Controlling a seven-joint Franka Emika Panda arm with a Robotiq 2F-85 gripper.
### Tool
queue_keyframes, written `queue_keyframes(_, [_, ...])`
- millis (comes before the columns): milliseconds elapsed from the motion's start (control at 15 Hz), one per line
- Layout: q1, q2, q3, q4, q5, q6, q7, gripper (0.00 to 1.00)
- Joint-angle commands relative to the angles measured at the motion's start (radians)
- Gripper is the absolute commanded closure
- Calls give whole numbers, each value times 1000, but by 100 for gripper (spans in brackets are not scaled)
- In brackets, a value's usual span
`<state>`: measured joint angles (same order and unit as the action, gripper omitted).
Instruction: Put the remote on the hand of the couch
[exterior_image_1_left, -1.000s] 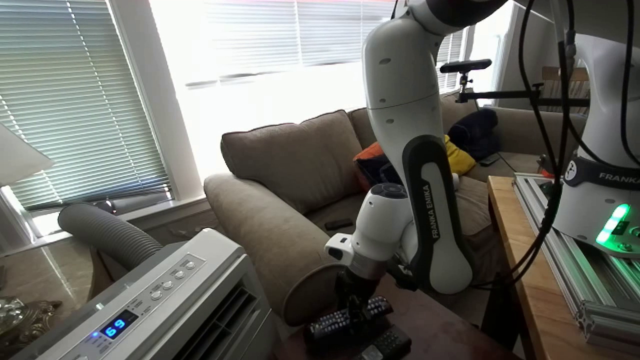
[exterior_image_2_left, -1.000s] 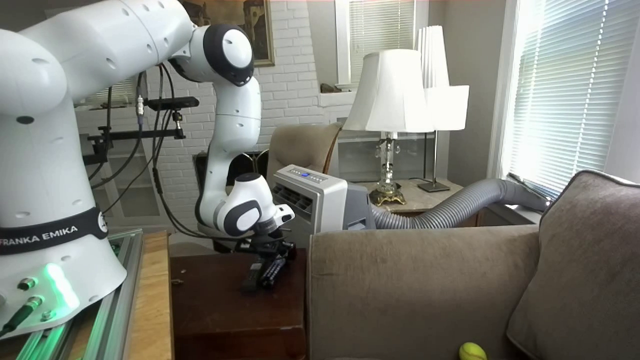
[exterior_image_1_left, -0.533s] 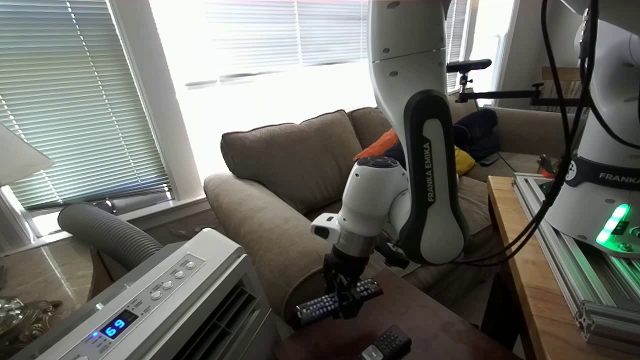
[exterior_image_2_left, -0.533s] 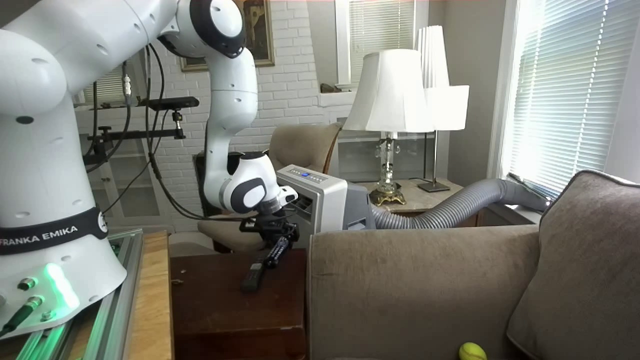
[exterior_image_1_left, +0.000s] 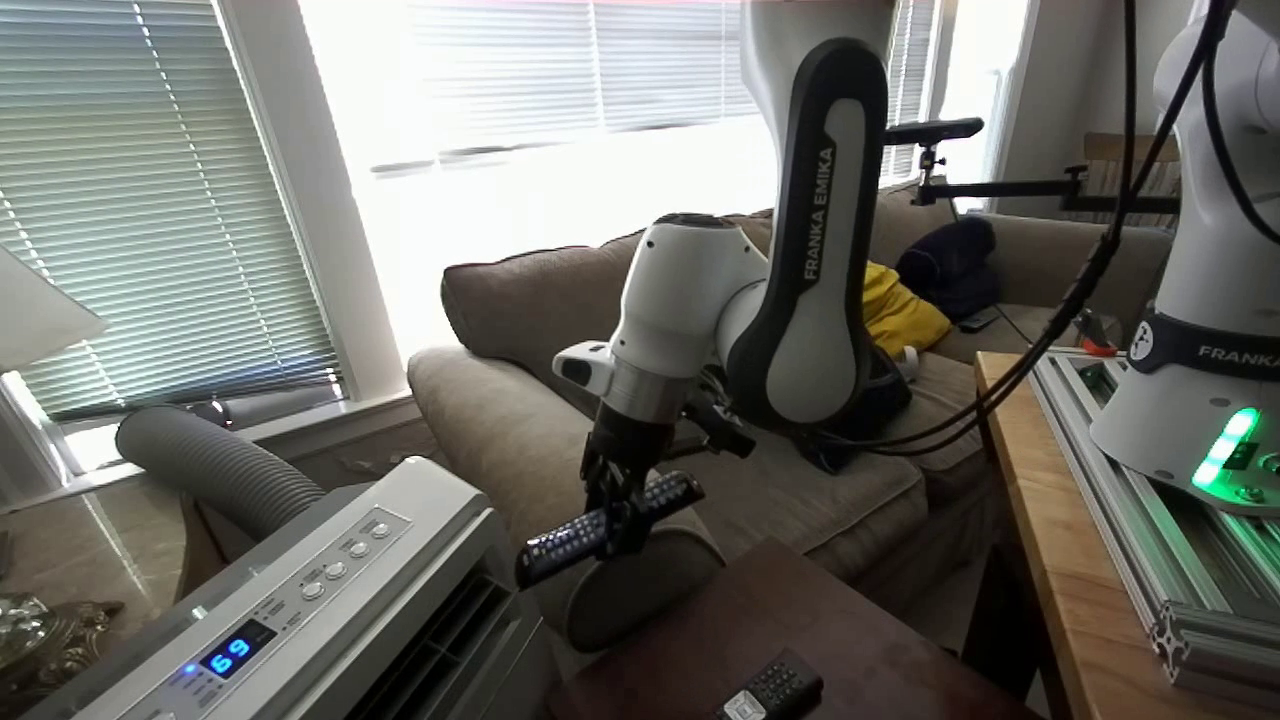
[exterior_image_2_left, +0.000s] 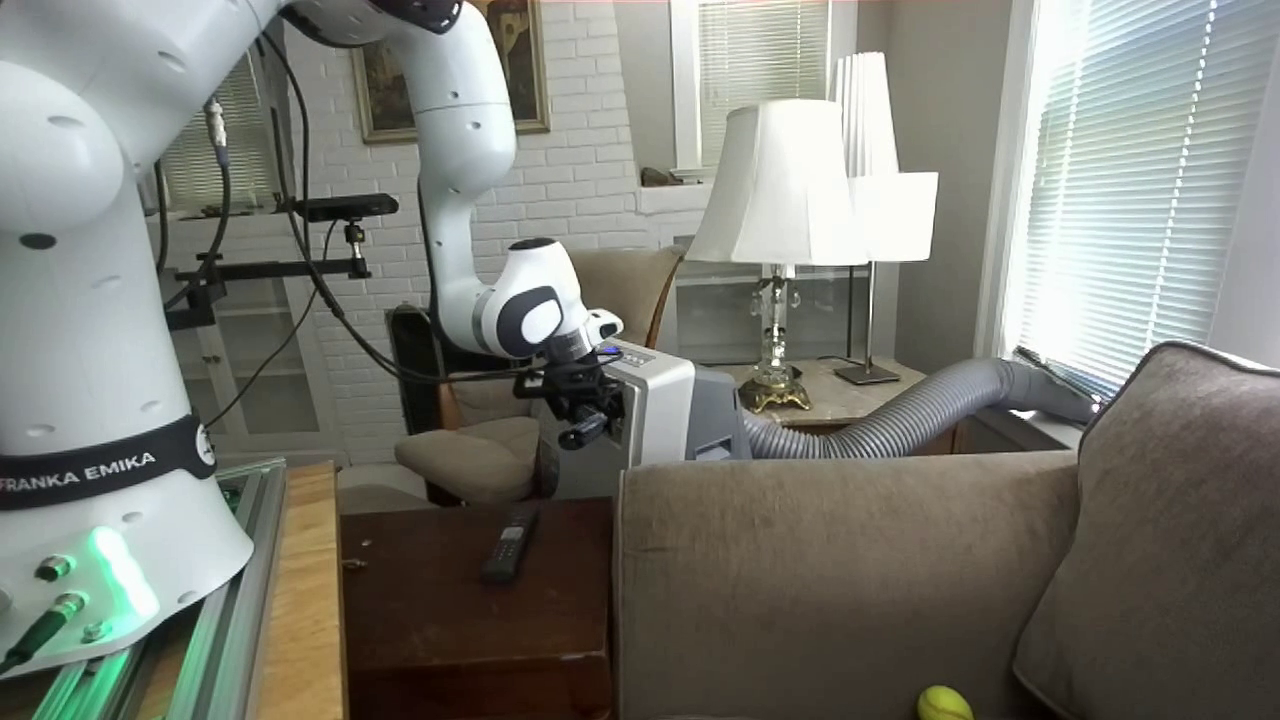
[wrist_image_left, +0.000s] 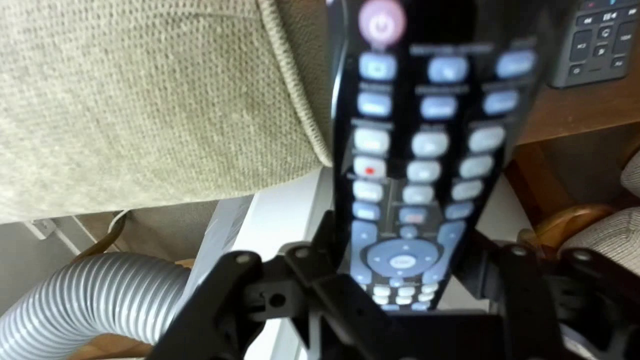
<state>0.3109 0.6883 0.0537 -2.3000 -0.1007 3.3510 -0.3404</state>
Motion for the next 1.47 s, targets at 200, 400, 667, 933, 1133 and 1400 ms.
queue_keyframes(200, [-112,-118,33,-1,-85,-131,26,73])
queue_keyframes(400, [-166,-141,42,2,-82,-140,33,73])
queue_keyframes(667, [-217,-144,34,24,-77,-136,36,73])
queue_keyframes(933, [-185,-107,-49,65,-32,-102,105,73])
queue_keyframes(1133, [-173,-63,-86,103,21,-92,212,73])
queue_keyframes(1400, [-165,-4,-114,149,100,-77,339,73])
